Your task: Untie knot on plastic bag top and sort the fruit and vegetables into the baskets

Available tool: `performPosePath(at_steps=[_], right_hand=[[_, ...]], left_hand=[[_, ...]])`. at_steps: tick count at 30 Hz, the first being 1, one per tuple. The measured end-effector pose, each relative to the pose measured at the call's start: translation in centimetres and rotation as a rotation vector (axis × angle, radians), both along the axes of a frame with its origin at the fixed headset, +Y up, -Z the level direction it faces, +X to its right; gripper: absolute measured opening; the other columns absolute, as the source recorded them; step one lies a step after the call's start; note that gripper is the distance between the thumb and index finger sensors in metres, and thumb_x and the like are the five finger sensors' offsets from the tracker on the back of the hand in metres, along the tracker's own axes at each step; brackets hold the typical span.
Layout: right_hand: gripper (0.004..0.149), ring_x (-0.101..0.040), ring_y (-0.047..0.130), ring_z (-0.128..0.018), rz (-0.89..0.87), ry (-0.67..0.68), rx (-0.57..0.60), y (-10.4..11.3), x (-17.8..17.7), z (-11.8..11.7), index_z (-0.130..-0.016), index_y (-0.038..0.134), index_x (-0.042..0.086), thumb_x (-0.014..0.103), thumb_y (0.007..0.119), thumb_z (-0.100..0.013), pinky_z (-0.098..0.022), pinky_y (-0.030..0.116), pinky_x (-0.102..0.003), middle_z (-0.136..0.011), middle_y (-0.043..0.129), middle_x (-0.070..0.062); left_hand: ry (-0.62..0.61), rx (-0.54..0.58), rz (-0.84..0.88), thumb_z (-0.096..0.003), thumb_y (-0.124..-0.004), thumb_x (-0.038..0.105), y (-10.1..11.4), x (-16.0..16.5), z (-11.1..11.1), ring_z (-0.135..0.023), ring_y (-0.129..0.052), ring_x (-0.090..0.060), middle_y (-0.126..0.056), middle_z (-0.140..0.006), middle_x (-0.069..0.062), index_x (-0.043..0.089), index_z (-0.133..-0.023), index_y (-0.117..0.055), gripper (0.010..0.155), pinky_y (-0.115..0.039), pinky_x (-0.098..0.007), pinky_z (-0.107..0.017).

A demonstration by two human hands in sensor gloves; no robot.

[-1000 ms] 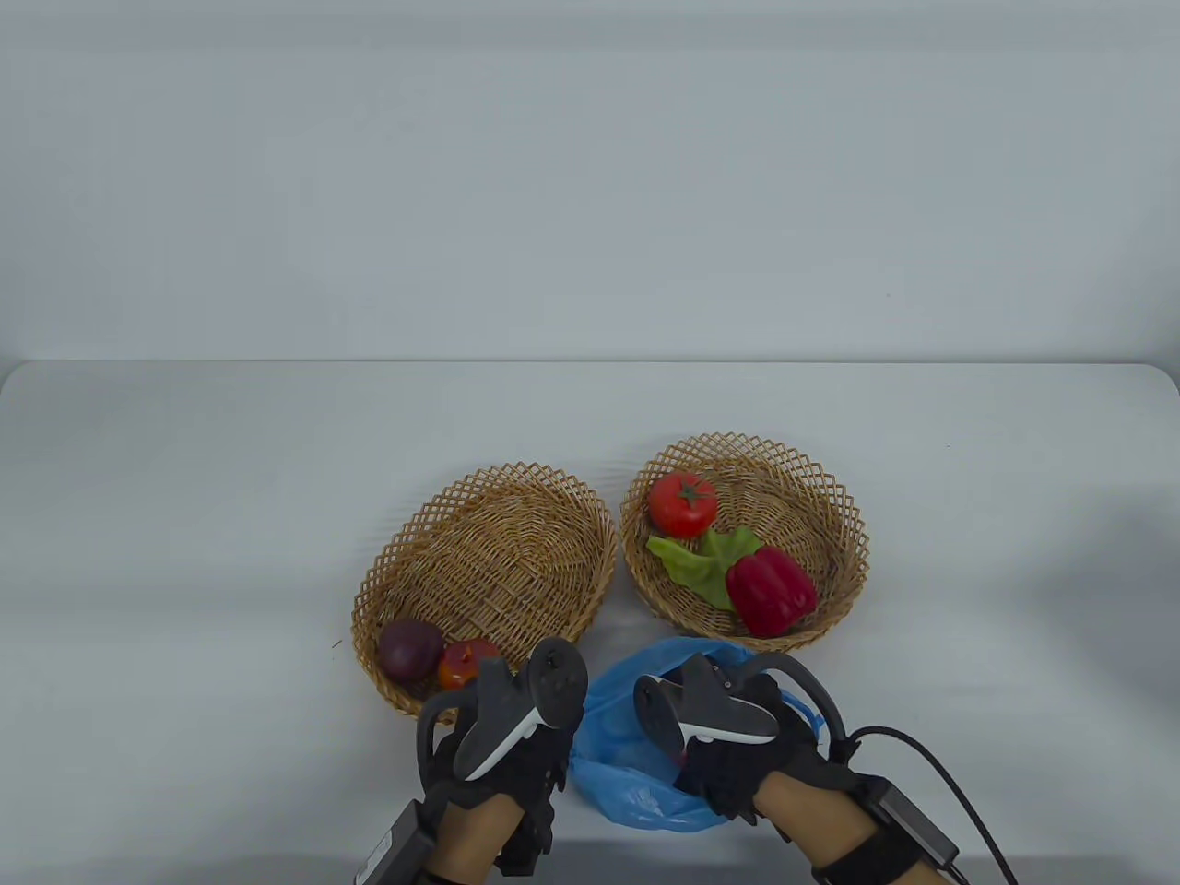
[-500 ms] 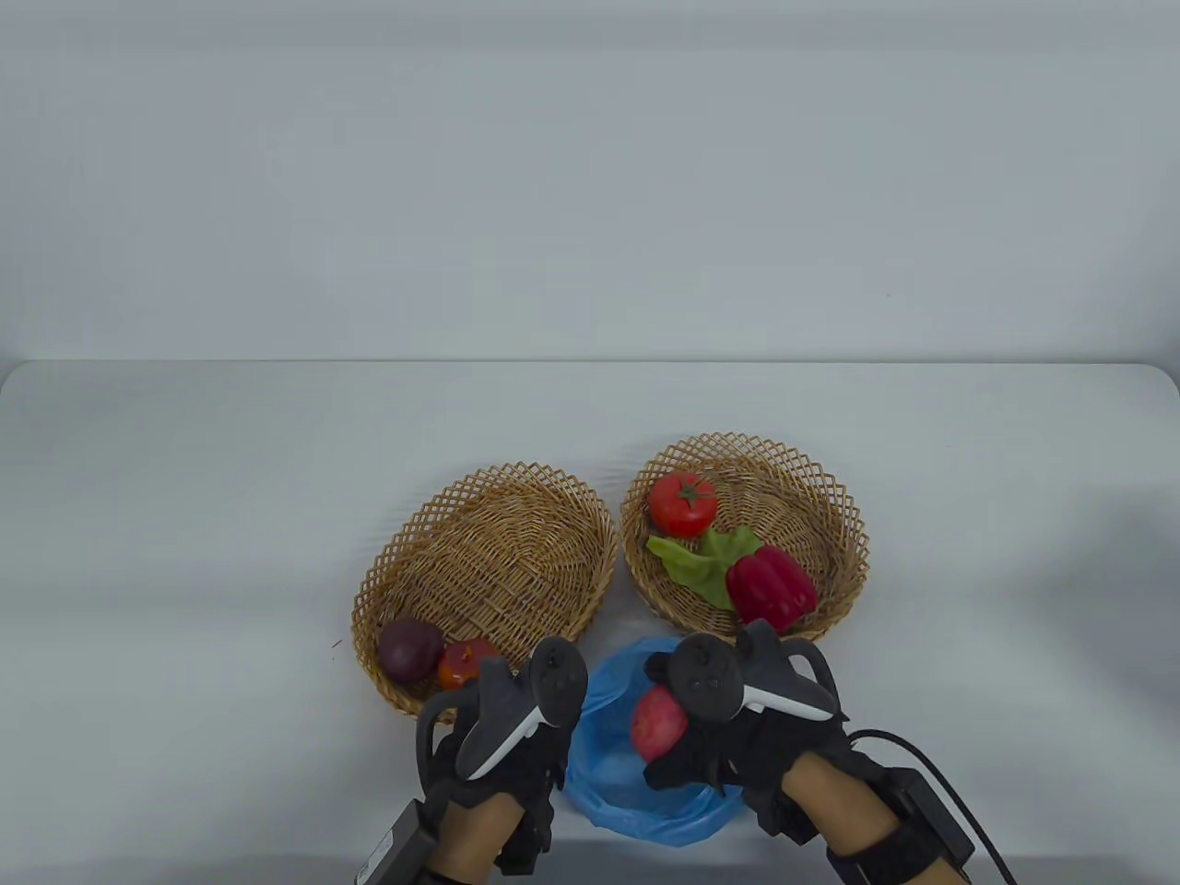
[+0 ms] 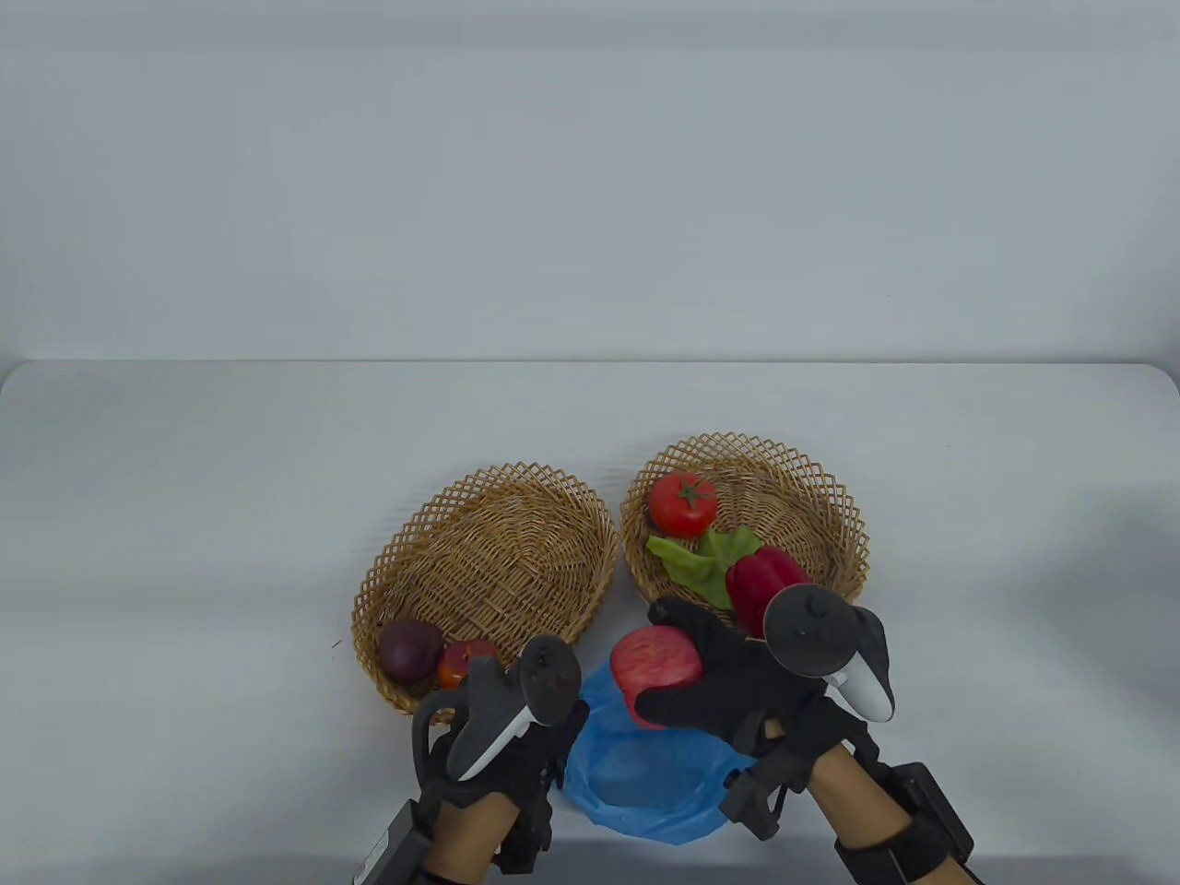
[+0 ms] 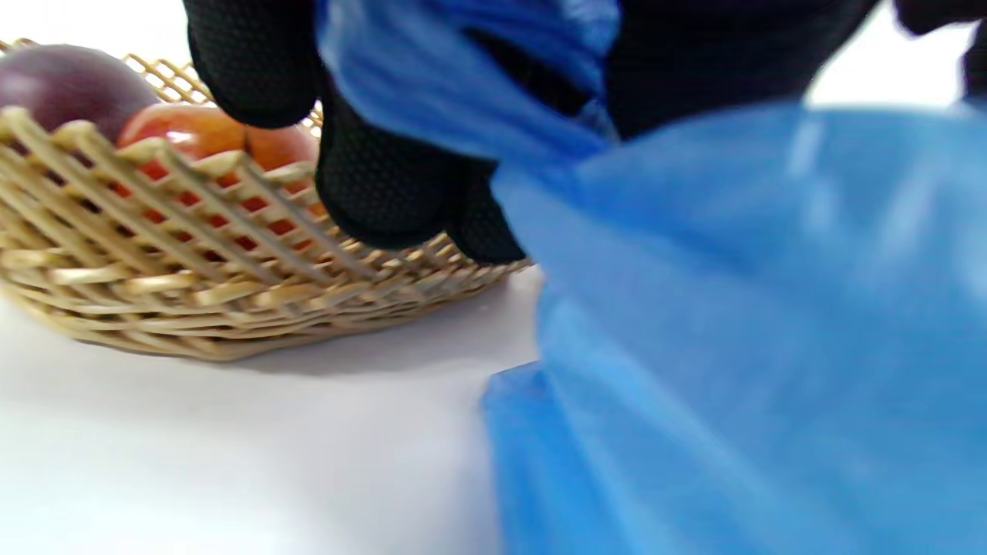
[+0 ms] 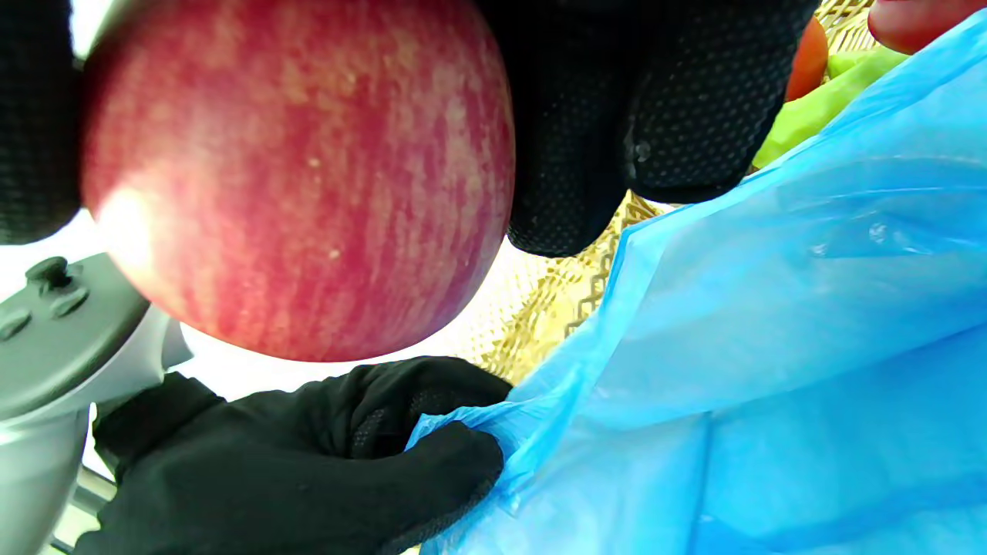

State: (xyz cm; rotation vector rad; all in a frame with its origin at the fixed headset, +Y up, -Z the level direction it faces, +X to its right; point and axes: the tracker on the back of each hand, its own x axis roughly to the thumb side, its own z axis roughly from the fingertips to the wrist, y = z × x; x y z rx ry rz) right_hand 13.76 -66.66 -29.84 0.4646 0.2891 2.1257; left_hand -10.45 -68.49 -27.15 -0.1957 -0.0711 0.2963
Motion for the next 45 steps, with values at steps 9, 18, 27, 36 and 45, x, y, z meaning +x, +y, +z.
performPosePath(at_steps=[9, 18, 27, 36, 45], right_hand=[[0.104, -0.037, 0.084, -0.085, -0.053, -0.013, 0.017, 0.8, -0.1, 0.7, -0.107, 0.034, 0.015, 0.07, 0.084, -0.035, -0.063, 0.072, -0.056, -0.106, 0.061, -0.02], [0.096, -0.039, 0.08, -0.095, -0.129, 0.057, 0.001, 1.7, -1.2, 2.0, -0.108, 0.03, 0.014, 0.062, 0.079, -0.041, -0.069, 0.072, -0.054, -0.109, 0.055, -0.024], [0.089, -0.04, 0.081, -0.097, -0.055, 0.047, 0.088, 2.4, -1.4, 2.3, -0.108, 0.037, 0.012, 0.049, 0.077, -0.036, -0.068, 0.075, -0.052, -0.108, 0.058, -0.028], [0.084, -0.035, 0.097, -0.084, 0.074, -0.074, 0.294, 3.5, -1.5, 3.2, -0.103, 0.056, 0.009, 0.044, 0.082, -0.031, -0.059, 0.086, -0.049, -0.098, 0.077, -0.025], [0.042, -0.022, 0.116, -0.05, 0.237, -0.302, 0.595, 4.9, 0.2, 3.7, -0.08, 0.091, 0.018, 0.031, 0.088, -0.04, -0.045, 0.093, -0.046, -0.069, 0.108, -0.011]], left_hand=[[-0.253, 0.01, 0.565, -0.0412, -0.078, 0.061, 2.5, -1.3, 0.8, -0.109, -0.064, -0.028, -0.054, -0.119, 0.002, 0.035, -0.112, -0.03, 0.09, -0.047, -0.054, -0.084], [-0.35, 0.097, 0.565, -0.0349, -0.082, 0.068, 3.4, -0.4, 1.9, -0.121, -0.053, -0.031, -0.021, -0.125, -0.002, 0.03, -0.11, -0.003, 0.116, -0.042, -0.055, -0.089], [-0.32, 0.151, 0.568, -0.034, -0.091, 0.068, 3.7, -1.0, 2.1, -0.111, -0.071, -0.025, -0.045, -0.121, 0.0, 0.029, -0.112, -0.018, 0.114, -0.045, -0.055, -0.09], [-0.295, 0.168, 0.516, -0.0326, -0.095, 0.066, 3.8, -1.5, 2.0, -0.111, -0.071, -0.025, -0.048, -0.121, 0.001, 0.031, -0.113, -0.022, 0.114, -0.043, -0.056, -0.09], [-0.026, 0.227, 0.388, -0.0325, -0.094, 0.067, 4.1, -4.1, 1.5, -0.111, -0.069, -0.024, -0.047, -0.121, 0.001, 0.032, -0.113, -0.023, 0.113, -0.04, -0.056, -0.091]])
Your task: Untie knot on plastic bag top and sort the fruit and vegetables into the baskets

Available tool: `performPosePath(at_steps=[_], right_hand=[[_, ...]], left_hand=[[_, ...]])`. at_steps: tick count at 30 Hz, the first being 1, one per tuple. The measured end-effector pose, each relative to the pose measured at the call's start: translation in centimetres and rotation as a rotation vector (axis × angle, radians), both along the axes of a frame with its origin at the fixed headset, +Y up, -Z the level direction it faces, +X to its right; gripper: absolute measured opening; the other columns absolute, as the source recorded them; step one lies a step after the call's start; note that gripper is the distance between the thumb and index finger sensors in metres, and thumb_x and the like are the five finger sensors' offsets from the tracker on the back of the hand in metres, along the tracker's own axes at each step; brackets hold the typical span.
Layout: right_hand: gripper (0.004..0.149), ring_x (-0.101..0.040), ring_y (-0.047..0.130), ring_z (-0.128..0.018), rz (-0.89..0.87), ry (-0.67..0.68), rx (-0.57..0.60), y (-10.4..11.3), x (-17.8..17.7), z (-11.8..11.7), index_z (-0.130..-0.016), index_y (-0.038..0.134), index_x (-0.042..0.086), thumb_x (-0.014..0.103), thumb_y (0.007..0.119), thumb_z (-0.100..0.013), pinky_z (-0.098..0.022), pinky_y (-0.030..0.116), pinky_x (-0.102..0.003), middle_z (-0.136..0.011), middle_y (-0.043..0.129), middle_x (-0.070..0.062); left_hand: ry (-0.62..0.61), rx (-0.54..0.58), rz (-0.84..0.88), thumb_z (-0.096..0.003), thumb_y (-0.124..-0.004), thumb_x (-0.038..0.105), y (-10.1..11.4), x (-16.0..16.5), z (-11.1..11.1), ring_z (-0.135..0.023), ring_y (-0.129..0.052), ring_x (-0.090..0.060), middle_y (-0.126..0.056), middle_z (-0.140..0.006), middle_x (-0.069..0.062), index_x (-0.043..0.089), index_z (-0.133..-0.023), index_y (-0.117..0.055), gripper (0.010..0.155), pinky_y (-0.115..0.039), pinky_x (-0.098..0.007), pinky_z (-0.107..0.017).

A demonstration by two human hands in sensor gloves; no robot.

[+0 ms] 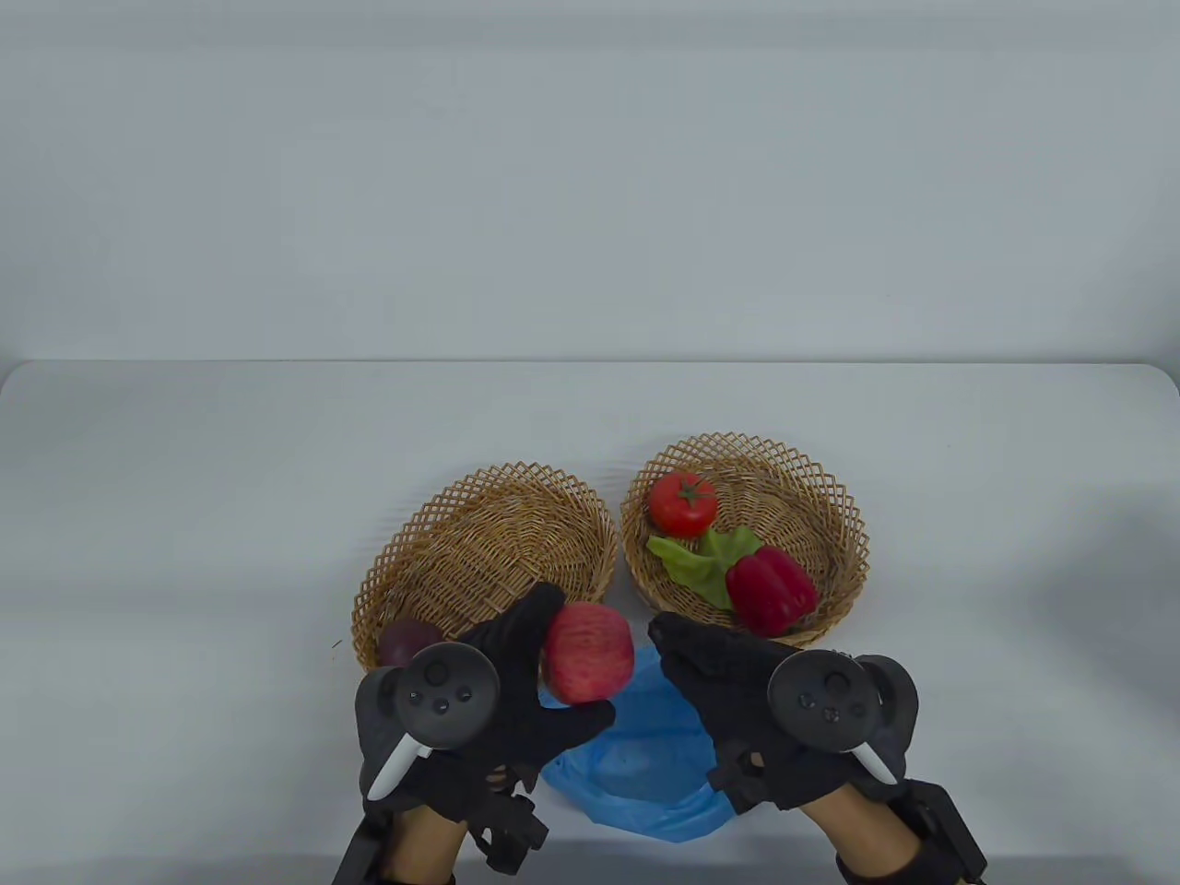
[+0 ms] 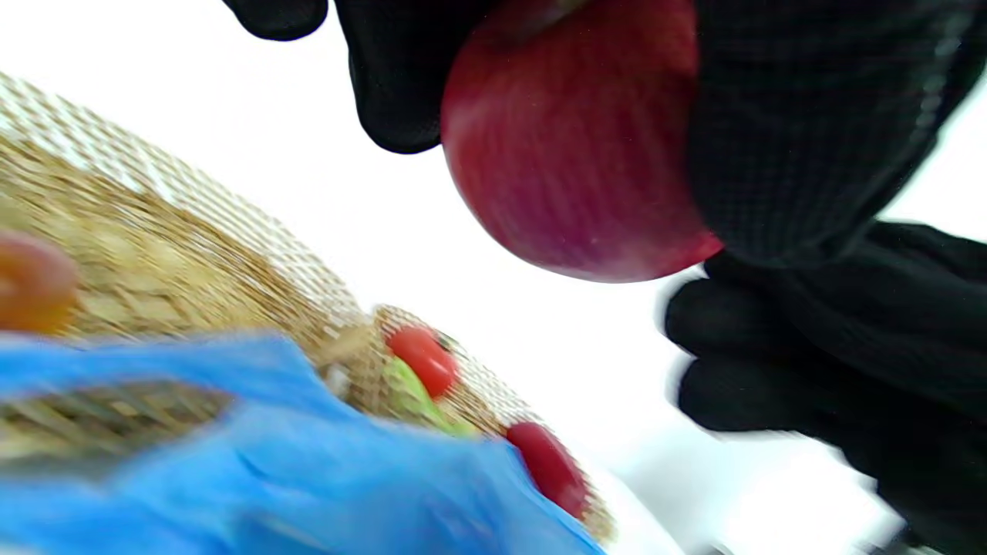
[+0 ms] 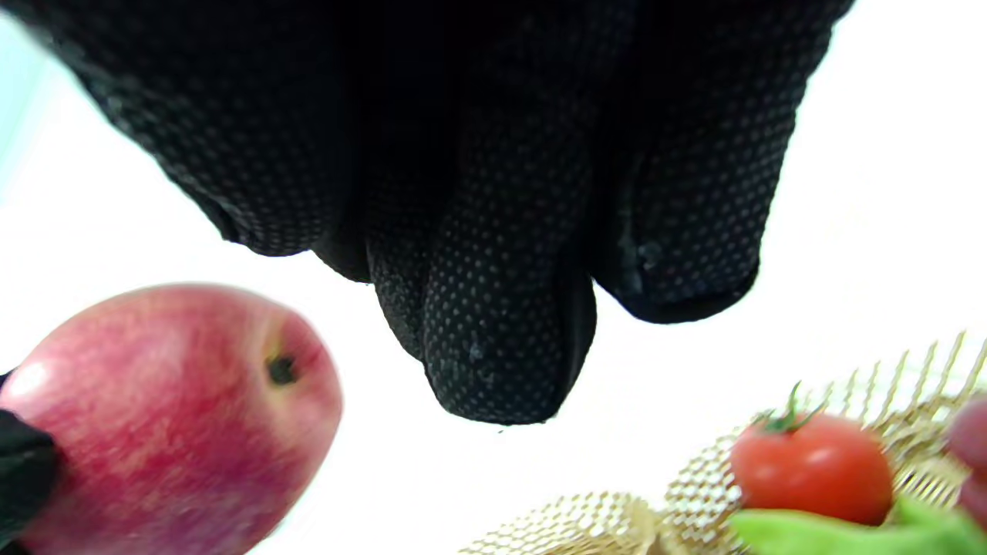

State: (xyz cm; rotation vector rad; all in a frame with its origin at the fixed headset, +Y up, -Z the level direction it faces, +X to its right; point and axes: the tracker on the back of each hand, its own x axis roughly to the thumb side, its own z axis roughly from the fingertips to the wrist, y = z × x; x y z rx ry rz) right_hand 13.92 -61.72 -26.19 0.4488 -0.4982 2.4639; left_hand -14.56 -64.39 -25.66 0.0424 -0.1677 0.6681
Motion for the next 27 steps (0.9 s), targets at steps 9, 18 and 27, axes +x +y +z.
performPosePath(at_steps=[9, 18, 27], right_hand=[[0.046, -0.026, 0.113, -0.056, 0.051, -0.03, 0.006, 0.2, 0.6, -0.4, -0.083, 0.088, 0.017, 0.035, 0.087, -0.041, -0.048, 0.09, -0.049, -0.074, 0.105, -0.013], [0.047, -0.034, 0.104, -0.071, 0.206, -0.085, 0.005, -0.1, 0.5, -0.8, -0.083, 0.089, 0.017, 0.04, 0.086, -0.042, -0.056, 0.083, -0.056, -0.075, 0.106, -0.01], [0.048, -0.036, 0.099, -0.076, 0.239, -0.093, -0.032, -0.4, 0.8, -1.3, -0.084, 0.088, 0.017, 0.042, 0.084, -0.043, -0.059, 0.078, -0.057, -0.077, 0.105, -0.01]], left_hand=[[0.435, -0.224, -0.247, -0.0365, -0.088, 0.071, -3.3, -2.6, -2.5, -0.115, -0.059, -0.021, -0.04, -0.124, 0.005, 0.035, -0.113, -0.015, 0.112, -0.032, -0.053, -0.093], [0.554, -0.393, -0.285, -0.04, -0.083, 0.073, -5.6, -4.3, -4.2, -0.122, -0.04, -0.019, -0.031, -0.127, 0.012, 0.043, -0.113, -0.008, 0.109, -0.021, -0.052, -0.094], [0.556, -0.468, -0.267, -0.0443, -0.073, 0.075, -6.5, -4.7, -4.8, -0.124, -0.028, -0.019, -0.022, -0.128, 0.013, 0.043, -0.111, 0.004, 0.107, -0.015, -0.051, -0.094]])
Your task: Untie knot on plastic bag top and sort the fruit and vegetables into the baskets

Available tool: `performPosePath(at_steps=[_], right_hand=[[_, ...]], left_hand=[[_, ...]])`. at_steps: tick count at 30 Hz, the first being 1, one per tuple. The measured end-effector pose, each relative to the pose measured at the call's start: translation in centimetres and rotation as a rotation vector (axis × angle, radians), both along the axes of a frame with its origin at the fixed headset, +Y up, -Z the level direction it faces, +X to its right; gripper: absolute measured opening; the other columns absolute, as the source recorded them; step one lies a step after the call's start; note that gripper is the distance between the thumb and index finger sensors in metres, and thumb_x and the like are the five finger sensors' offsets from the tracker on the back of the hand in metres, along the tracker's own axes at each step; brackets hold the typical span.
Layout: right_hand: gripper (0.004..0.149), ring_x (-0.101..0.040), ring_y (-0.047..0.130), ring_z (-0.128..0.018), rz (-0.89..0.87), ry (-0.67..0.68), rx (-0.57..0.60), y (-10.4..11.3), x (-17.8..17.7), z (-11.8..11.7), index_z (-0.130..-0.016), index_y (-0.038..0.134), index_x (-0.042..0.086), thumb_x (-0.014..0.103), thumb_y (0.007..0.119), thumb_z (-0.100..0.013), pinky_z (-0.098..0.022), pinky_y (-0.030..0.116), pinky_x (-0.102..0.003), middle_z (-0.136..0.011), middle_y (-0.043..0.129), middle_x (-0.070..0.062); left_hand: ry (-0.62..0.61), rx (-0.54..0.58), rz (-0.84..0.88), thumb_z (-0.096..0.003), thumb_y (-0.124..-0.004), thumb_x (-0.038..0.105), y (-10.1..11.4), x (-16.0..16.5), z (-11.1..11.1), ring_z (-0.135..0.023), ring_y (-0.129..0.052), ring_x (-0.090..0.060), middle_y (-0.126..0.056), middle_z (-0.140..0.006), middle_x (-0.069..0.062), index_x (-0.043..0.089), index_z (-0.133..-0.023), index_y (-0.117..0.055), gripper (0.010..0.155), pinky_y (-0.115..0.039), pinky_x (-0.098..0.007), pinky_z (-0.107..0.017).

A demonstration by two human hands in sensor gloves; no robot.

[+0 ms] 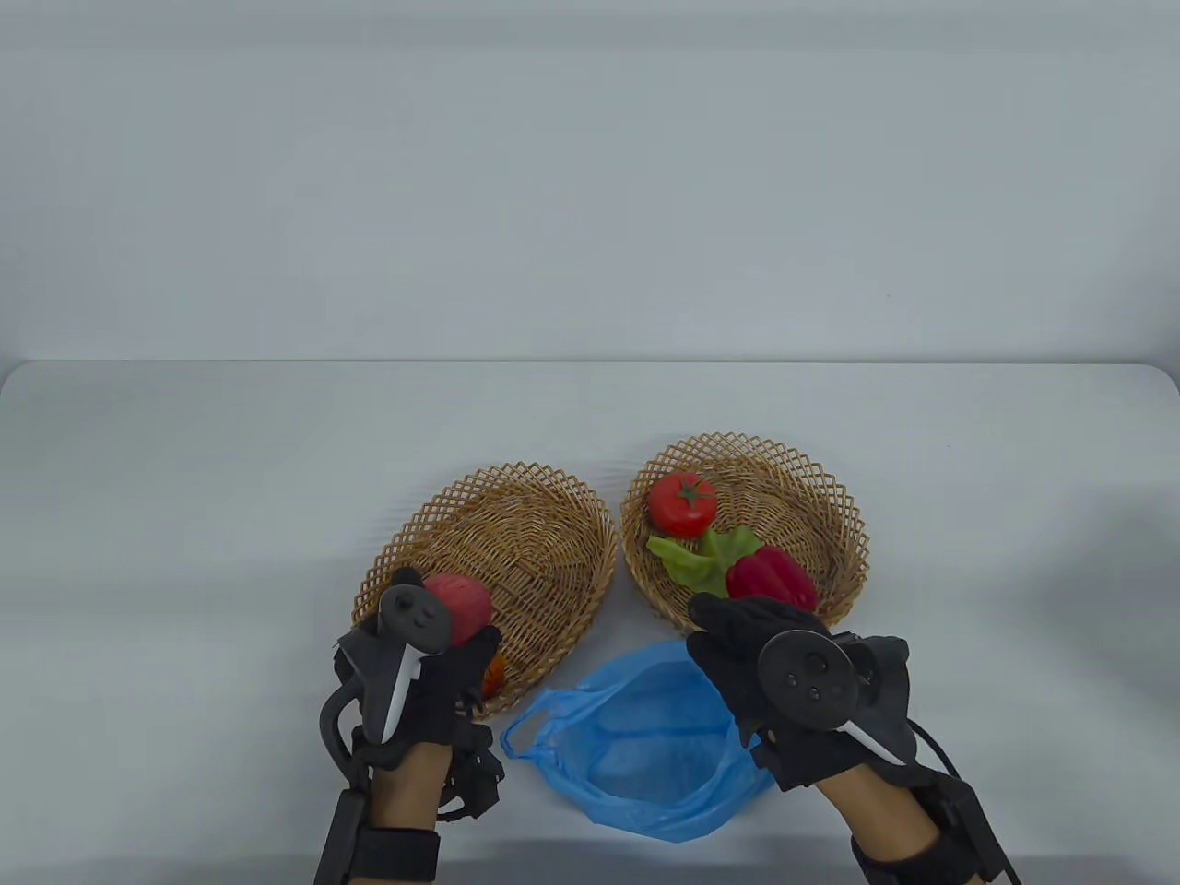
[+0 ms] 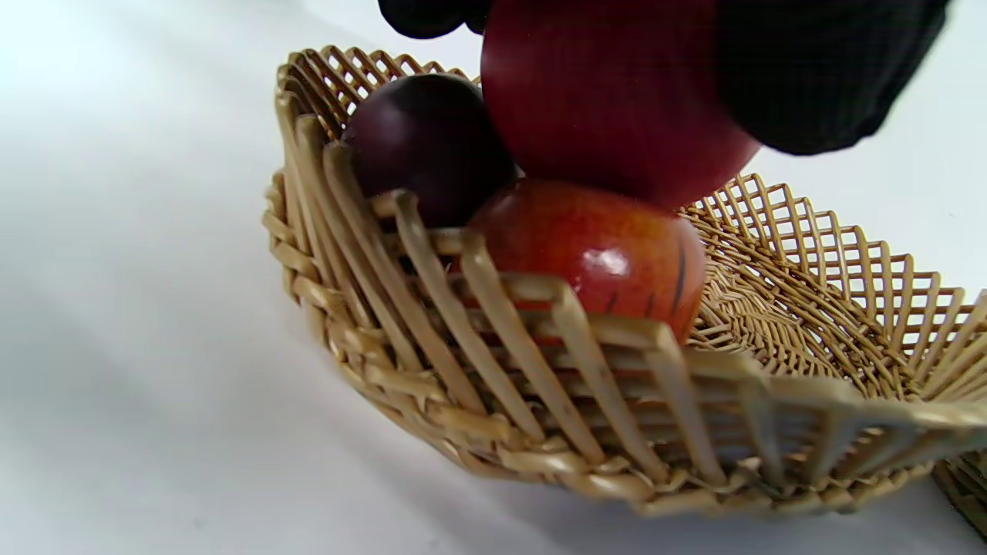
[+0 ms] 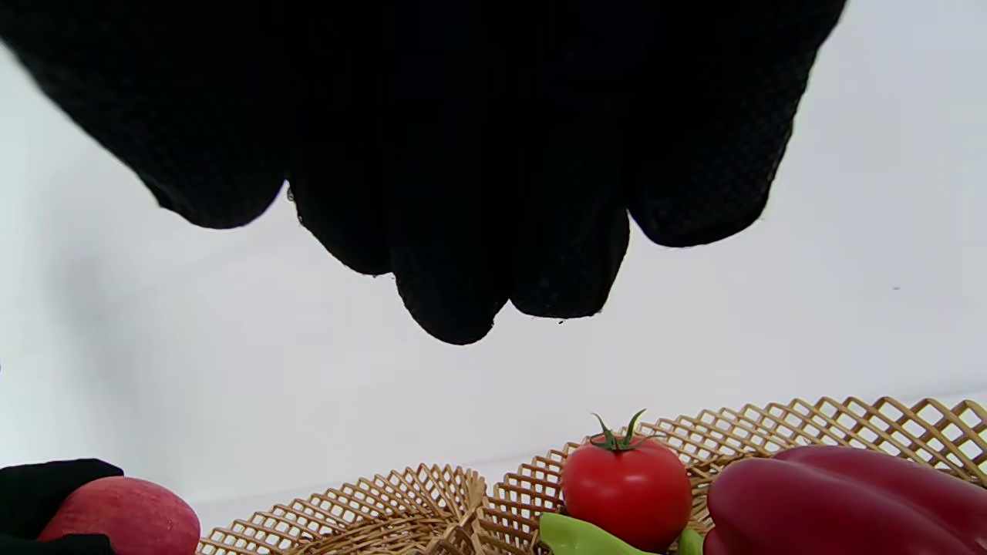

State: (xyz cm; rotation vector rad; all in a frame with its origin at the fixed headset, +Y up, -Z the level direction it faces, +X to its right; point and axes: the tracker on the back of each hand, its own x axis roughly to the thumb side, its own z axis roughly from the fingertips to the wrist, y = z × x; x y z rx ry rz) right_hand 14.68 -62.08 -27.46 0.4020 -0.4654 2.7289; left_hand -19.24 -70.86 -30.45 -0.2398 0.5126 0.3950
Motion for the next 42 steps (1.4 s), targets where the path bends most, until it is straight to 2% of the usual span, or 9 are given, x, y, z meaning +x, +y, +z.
performPosePath(at_steps=[8, 16, 21, 24, 30, 33, 35, 38, 42], right_hand=[[0.049, -0.036, 0.098, -0.078, 0.037, -0.003, -0.015, -0.2, -0.1, -0.1, -0.085, 0.087, 0.018, 0.043, 0.084, -0.043, -0.06, 0.077, -0.057, -0.078, 0.104, -0.01], [0.05, -0.036, 0.098, -0.078, 0.072, -0.026, -0.035, -0.3, 0.0, -0.4, -0.085, 0.087, 0.017, 0.044, 0.083, -0.043, -0.06, 0.077, -0.057, -0.079, 0.103, -0.011], [0.054, -0.037, 0.1, -0.076, 0.123, -0.08, -0.034, 0.1, 0.5, -0.4, -0.083, 0.089, 0.016, 0.051, 0.081, -0.043, -0.061, 0.074, -0.06, -0.076, 0.105, -0.012], [0.057, -0.036, 0.102, -0.073, 0.181, -0.136, 0.007, 0.8, 1.1, -0.4, -0.08, 0.092, 0.016, 0.057, 0.079, -0.042, -0.062, 0.073, -0.061, -0.072, 0.108, -0.011], [0.062, -0.038, 0.096, -0.08, 0.208, -0.235, 0.016, 1.3, 2.8, -0.9, -0.078, 0.094, 0.015, 0.061, 0.076, -0.042, -0.065, 0.067, -0.065, -0.071, 0.108, -0.012], [0.066, -0.038, 0.09, -0.087, 0.232, -0.278, 0.009, 1.0, 3.3, -1.3, -0.082, 0.091, 0.014, 0.063, 0.074, -0.041, -0.066, 0.063, -0.066, -0.076, 0.106, -0.014], [0.074, -0.04, 0.083, -0.092, 0.259, -0.301, -0.028, 0.7, 3.5, -1.6, -0.09, 0.084, 0.012, 0.066, 0.073, -0.04, -0.067, 0.061, -0.066, -0.085, 0.099, -0.016], [0.089, -0.046, 0.065, -0.1, 0.277, -0.306, -0.049, 0.1, 3.5, -1.9, -0.102, 0.066, 0.008, 0.07, 0.072, -0.039, -0.069, 0.058, -0.067, -0.099, 0.082, -0.021], [0.103, -0.052, 0.047, -0.103, 0.317, -0.317, -0.062, -0.6, 3.3, -2.2, -0.109, 0.047, 0.006, 0.075, 0.069, -0.036, -0.07, 0.05, -0.07, -0.109, 0.061, -0.027]], left_hand=[[-0.027, -0.031, 0.018, -0.0444, -0.069, 0.074, -0.3, 0.1, -0.3, -0.125, -0.024, -0.019, -0.016, -0.128, 0.014, 0.043, -0.108, 0.009, 0.106, -0.013, -0.051, -0.094], [-0.055, 0.023, 0.047, -0.0442, -0.071, 0.073, 0.6, 0.2, 0.1, -0.124, -0.026, -0.02, -0.02, -0.128, 0.012, 0.042, -0.111, 0.001, 0.103, -0.016, -0.053, -0.093], [-0.125, 0.157, 0.03, -0.0432, -0.072, 0.071, 2.4, 1.1, 1.2, -0.123, -0.032, -0.024, -0.026, -0.127, 0.009, 0.041, -0.114, -0.011, 0.098, -0.021, -0.055, -0.092], [-0.175, 0.246, -0.004, -0.0419, -0.073, 0.071, 3.5, 2.0, 2.0, -0.122, -0.037, -0.024, -0.031, -0.127, 0.008, 0.042, -0.114, -0.019, 0.095, -0.025, -0.056, -0.092], [-0.252, 0.354, -0.024, -0.0401, -0.074, 0.072, 4.7, 3.2, 3.1, -0.121, -0.043, -0.025, -0.038, -0.126, 0.009, 0.042, -0.114, -0.03, 0.09, -0.03, -0.056, -0.091], [-0.291, 0.402, -0.021, -0.0394, -0.073, 0.072, 5.3, 3.6, 3.7, -0.122, -0.042, -0.025, -0.037, -0.126, 0.009, 0.043, -0.114, -0.032, 0.09, -0.031, -0.057, -0.091], [-0.314, 0.422, -0.022, -0.0392, -0.072, 0.073, 5.5, 3.8, 3.9, -0.123, -0.04, -0.026, -0.035, -0.127, 0.011, 0.044, -0.114, -0.031, 0.09, -0.032, -0.06, -0.091], [-0.327, 0.407, -0.003, -0.0388, -0.072, 0.075, 5.4, 3.7, 3.7, -0.125, -0.034, -0.027, -0.027, -0.128, 0.013, 0.046, -0.114, -0.023, 0.094, -0.032, -0.063, -0.091], [-0.325, 0.344, -0.003, -0.0361, -0.07, 0.079, 4.7, 3.5, 3.2, -0.126, -0.022, -0.031, -0.013, -0.129, 0.011, 0.047, -0.113, -0.012, 0.101, -0.028, -0.069, -0.091]])
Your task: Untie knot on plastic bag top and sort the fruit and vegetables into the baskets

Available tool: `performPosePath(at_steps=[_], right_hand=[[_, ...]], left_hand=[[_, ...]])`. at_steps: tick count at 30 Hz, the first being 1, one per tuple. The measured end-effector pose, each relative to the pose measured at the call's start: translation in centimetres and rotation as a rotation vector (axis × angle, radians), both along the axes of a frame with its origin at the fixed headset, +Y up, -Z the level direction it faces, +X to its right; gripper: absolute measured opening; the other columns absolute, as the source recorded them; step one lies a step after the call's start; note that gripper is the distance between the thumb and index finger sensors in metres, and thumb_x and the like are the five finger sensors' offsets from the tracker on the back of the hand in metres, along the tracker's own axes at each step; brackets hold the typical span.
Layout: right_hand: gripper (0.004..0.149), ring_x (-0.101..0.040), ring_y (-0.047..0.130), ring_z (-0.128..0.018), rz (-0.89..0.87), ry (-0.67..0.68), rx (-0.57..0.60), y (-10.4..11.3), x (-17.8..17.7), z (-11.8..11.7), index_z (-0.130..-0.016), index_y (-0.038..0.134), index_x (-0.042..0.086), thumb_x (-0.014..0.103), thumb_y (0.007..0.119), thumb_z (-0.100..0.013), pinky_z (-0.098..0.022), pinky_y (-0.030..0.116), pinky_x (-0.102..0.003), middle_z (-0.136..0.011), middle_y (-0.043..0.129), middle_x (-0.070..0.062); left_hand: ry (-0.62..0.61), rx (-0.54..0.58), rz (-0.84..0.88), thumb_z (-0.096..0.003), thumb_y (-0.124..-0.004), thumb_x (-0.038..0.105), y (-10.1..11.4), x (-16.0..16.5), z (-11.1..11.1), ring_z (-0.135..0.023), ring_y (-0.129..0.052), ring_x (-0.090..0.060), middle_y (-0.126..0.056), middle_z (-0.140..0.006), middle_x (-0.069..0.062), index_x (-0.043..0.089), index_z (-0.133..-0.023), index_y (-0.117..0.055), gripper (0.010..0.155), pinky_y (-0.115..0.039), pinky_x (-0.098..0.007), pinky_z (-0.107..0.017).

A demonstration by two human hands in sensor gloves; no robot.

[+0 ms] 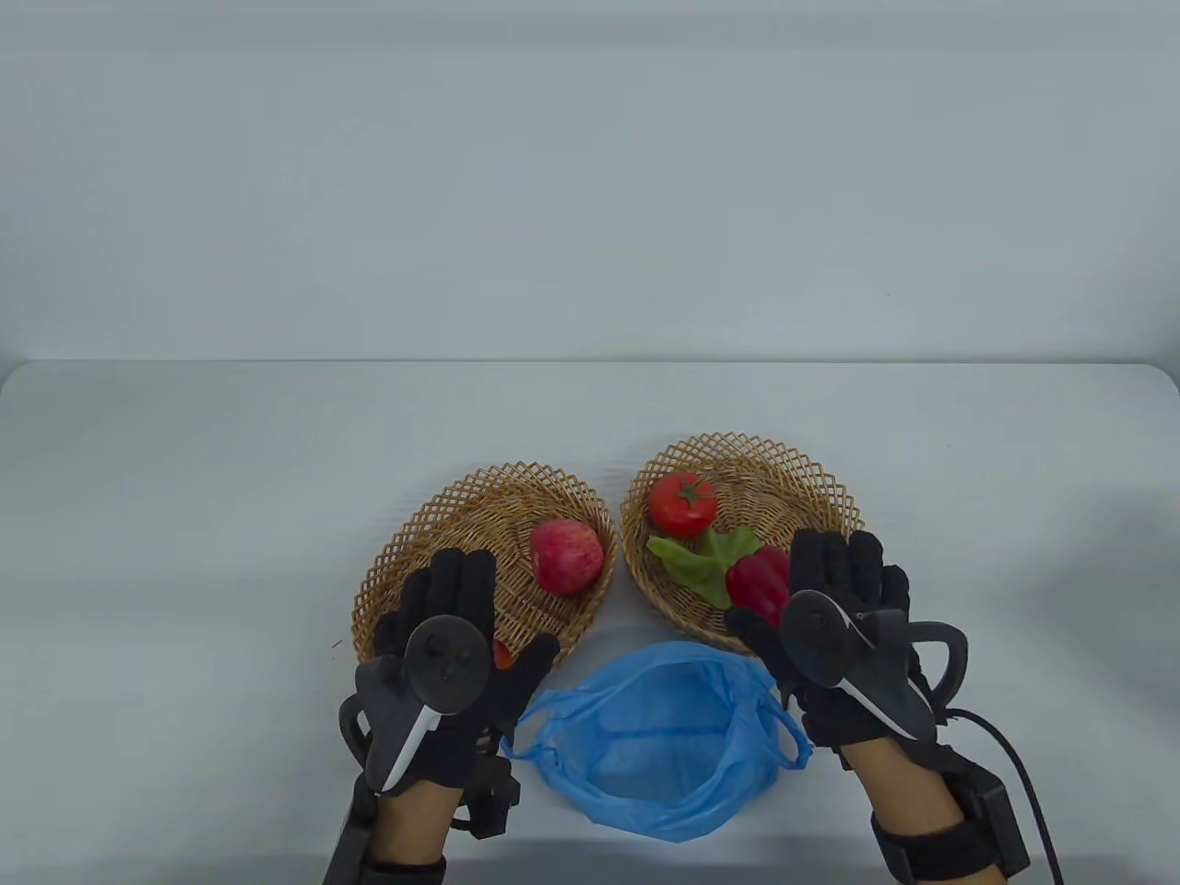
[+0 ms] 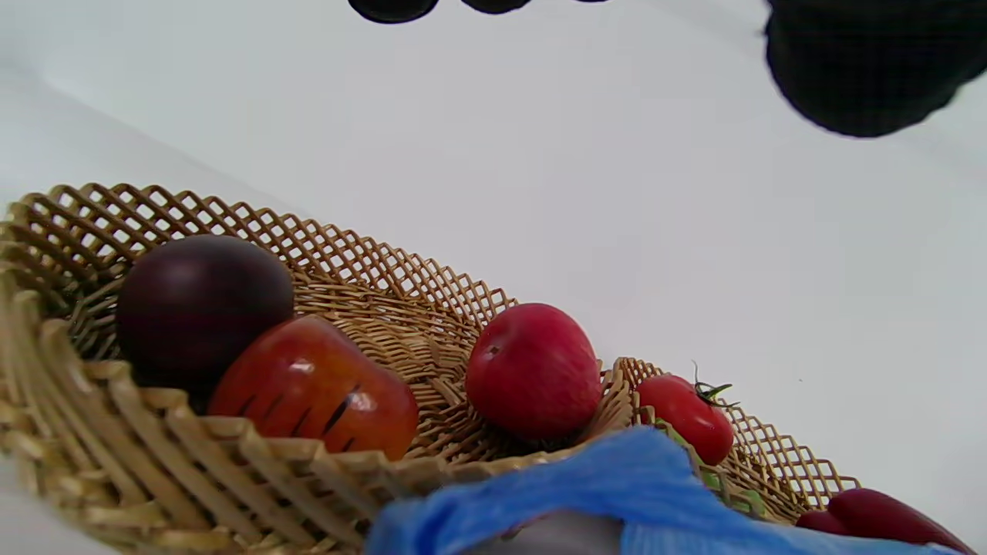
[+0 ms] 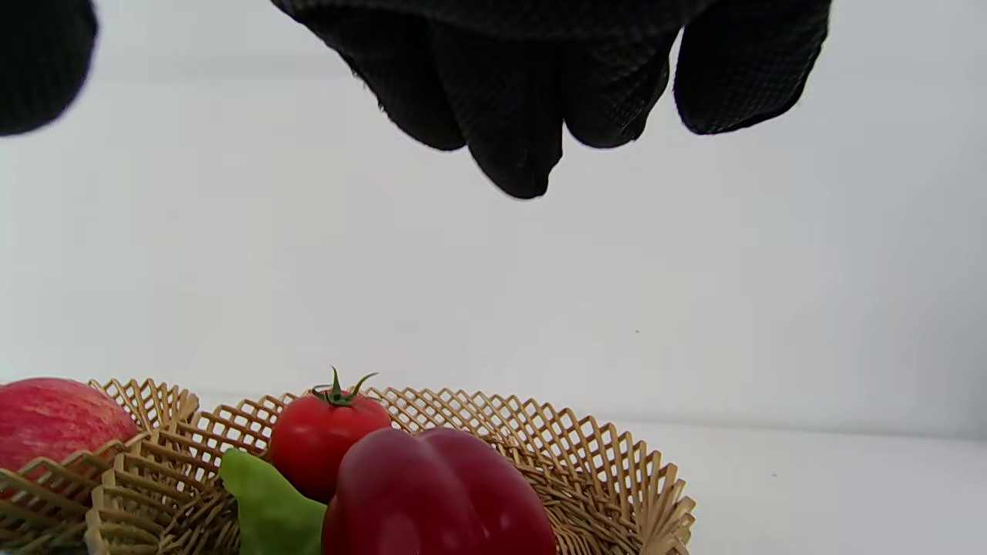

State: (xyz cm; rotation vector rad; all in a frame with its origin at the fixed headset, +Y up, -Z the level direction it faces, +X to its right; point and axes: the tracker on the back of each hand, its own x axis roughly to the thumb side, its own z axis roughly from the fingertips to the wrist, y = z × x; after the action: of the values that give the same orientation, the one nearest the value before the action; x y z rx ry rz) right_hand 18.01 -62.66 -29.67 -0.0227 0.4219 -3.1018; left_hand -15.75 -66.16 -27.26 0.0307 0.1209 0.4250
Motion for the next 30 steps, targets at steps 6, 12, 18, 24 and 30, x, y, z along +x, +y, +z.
performPosePath(at_steps=[6, 12, 18, 24, 30], right_hand=[[0.116, -0.061, 0.022, -0.103, 0.029, 0.013, -0.052, -0.8, -0.4, -0.2, -0.111, 0.022, 0.007, 0.081, 0.066, -0.033, -0.07, 0.038, -0.077, -0.114, 0.024, -0.037], [0.132, -0.063, -0.006, -0.097, 0.073, 0.03, -0.123, -1.1, -0.7, -0.3, -0.103, -0.008, 0.008, 0.088, 0.066, -0.03, -0.065, 0.022, -0.086, -0.107, -0.007, -0.04], [0.127, -0.059, -0.018, -0.094, 0.098, 0.022, -0.168, -1.3, -0.8, -0.2, -0.092, -0.025, 0.017, 0.088, 0.063, -0.033, -0.063, 0.011, -0.085, -0.1, -0.027, -0.031], [0.123, -0.059, -0.015, -0.096, 0.084, -0.001, -0.17, -1.5, -0.2, -0.5, -0.096, -0.021, 0.017, 0.086, 0.06, -0.035, -0.063, 0.012, -0.084, -0.103, -0.023, -0.031], [0.123, -0.058, -0.015, -0.096, 0.1, -0.022, -0.215, -2.1, 0.1, -1.0, -0.097, -0.02, 0.017, 0.087, 0.059, -0.035, -0.063, 0.011, -0.084, -0.104, -0.021, -0.031]], left_hand=[[0.006, -0.069, -0.049, -0.0334, -0.067, 0.082, -0.8, 0.3, -0.8, -0.126, -0.009, -0.033, 0.002, -0.126, 0.009, 0.048, -0.109, -0.001, 0.106, -0.023, -0.073, -0.09], [0.026, -0.106, -0.031, -0.0315, -0.066, 0.084, -1.1, -0.2, -1.2, -0.124, 0.003, -0.034, 0.019, -0.118, 0.01, 0.05, -0.103, 0.01, 0.11, -0.018, -0.076, -0.089], [0.04, -0.1, -0.045, -0.0317, -0.066, 0.084, -1.1, -0.2, -1.1, -0.123, 0.007, -0.033, 0.023, -0.115, 0.011, 0.051, -0.101, 0.013, 0.11, -0.013, -0.075, -0.089], [0.056, -0.113, -0.056, -0.032, -0.065, 0.083, -1.1, -0.3, -1.1, -0.124, 0.006, -0.031, 0.021, -0.117, 0.011, 0.051, -0.102, 0.012, 0.109, -0.01, -0.071, -0.09], [0.054, -0.114, -0.058, -0.0321, -0.065, 0.083, -1.2, -0.3, -1.1, -0.124, 0.005, -0.031, 0.019, -0.118, 0.01, 0.05, -0.103, 0.01, 0.109, -0.011, -0.071, -0.089]])
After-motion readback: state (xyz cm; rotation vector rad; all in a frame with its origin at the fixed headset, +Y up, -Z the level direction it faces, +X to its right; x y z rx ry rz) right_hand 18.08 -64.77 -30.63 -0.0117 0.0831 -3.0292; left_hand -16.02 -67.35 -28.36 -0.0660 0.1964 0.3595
